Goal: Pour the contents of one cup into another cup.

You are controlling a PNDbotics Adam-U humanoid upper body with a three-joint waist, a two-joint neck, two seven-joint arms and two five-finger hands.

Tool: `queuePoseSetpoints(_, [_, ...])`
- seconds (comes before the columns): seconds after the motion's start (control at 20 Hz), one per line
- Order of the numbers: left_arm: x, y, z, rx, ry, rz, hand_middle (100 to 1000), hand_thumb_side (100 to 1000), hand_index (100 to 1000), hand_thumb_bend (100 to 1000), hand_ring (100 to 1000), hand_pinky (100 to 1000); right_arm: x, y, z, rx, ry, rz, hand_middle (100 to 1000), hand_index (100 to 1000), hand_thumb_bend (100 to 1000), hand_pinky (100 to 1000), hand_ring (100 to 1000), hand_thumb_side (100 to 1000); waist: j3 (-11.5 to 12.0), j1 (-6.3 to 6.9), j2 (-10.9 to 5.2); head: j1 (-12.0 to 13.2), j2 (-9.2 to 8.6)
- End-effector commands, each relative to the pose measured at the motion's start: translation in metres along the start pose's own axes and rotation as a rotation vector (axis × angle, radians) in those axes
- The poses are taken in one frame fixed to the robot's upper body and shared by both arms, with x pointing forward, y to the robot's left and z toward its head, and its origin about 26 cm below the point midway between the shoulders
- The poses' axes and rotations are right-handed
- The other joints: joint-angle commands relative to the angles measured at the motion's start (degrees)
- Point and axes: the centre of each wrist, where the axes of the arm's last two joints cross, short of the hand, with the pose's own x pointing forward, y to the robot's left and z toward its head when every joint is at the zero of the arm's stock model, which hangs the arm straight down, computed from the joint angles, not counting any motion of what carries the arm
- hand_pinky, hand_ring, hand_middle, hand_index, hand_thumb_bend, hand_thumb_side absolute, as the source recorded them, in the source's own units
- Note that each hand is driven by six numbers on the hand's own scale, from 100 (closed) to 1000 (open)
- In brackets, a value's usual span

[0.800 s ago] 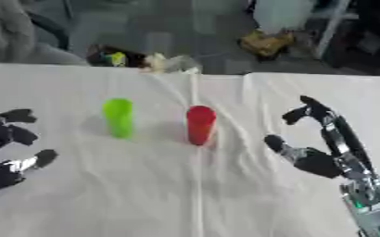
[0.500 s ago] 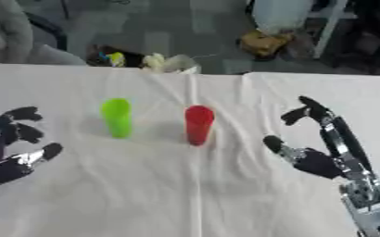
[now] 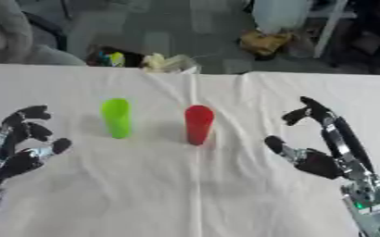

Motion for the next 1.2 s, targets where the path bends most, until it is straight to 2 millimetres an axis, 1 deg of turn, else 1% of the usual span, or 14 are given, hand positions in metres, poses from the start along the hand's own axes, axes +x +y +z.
queuePoseSetpoints(0.05, [0.004,0.000,-0.010,-0.011,-0.022,-0.004,693,464,843,909,567,563,0.005,-0.006,-0.004,-0.004,-0.025,0.007,545,668,644,909,985,661,-0.24,0.19,-1.00,0.21,0.07])
queuePoseSetpoints(0.35, [0.003,-0.008,-0.023,-0.030,-0.015,-0.018,695,457,852,908,566,561,0.006,-0.005,-0.005,0.002,-0.031,0.003,546,668,642,909,985,662,-0.66,0.30,-1.08,0.55,0.00])
queuePoseSetpoints(0.85, [-0.003,-0.028,-0.041,-0.046,-0.004,-0.077,687,453,851,902,557,555,0.009,-0.004,-0.008,0.006,-0.046,-0.003,546,670,643,909,985,661,-1.69,0.27,-0.91,1.36,-0.10])
queuePoseSetpoints(1.2, [-0.006,-0.031,-0.049,-0.036,0.008,-0.093,678,455,845,898,550,553,0.012,-0.002,-0.010,0.011,-0.059,-0.009,544,671,642,909,985,662,-2.68,0.08,-0.44,1.83,-0.35])
